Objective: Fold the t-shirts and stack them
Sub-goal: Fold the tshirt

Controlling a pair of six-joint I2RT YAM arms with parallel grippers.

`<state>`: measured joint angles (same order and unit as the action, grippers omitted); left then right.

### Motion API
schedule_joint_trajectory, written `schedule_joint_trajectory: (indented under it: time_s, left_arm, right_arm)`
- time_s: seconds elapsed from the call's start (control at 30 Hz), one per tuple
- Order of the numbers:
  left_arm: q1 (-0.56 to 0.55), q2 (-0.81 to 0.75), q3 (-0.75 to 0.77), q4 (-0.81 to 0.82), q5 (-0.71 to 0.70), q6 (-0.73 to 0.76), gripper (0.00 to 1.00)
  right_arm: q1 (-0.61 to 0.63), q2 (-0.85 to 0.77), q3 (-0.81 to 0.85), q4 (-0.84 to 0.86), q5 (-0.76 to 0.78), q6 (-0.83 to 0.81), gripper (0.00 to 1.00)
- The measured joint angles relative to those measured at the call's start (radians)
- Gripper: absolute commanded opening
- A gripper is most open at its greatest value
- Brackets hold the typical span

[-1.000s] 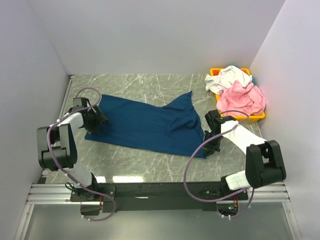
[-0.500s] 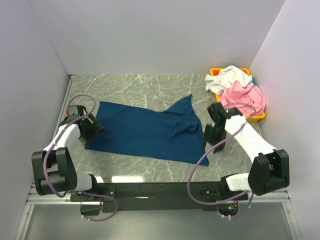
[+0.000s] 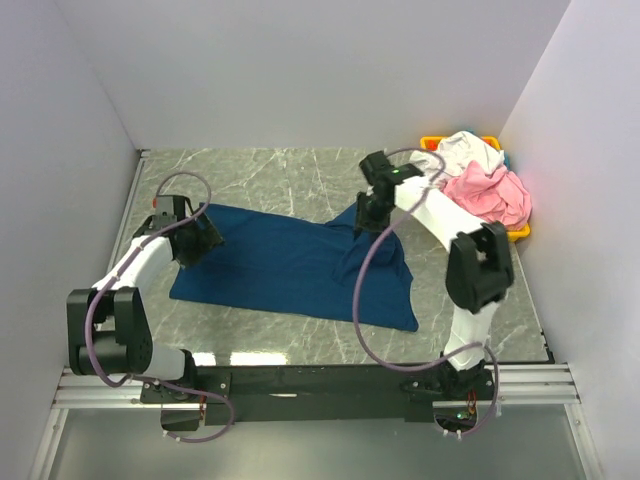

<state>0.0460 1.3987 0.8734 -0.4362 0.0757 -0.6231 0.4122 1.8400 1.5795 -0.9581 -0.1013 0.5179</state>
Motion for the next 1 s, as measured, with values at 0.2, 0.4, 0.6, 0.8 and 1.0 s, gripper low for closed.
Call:
schedule_joint_trajectory:
  time_s: [0.2,0.4,0.6,0.8,1.0]
  left_arm:
    - [-0.009,0.006,-0.023,0.005,0.014,-0.009,0.82]
    - [-0.009,0.006,-0.034,0.010,0.014,-0.010,0.82]
    - [-0.009,0.006,-0.047,0.010,0.014,-0.010,0.82]
    - [-0.009,0.005,-0.064,0.010,0.014,-0.010,0.82]
    - [-0.009,0.005,-0.068,0.010,0.014,-0.010,0.82]
  right_arm:
    - [0.035,0.162,0.000,0.041,-0.020,-0.002,0.46]
    - [0.042,0.207,0.008,0.071,-0.012,-0.002,0.46]
    - [0.043,0.252,0.031,0.092,0.015,-0.003,0.46]
    - [0.043,0.273,0.033,0.100,0.035,-0.002,0.41]
    - [0.043,0.293,0.054,0.101,0.043,-0.003,0.21]
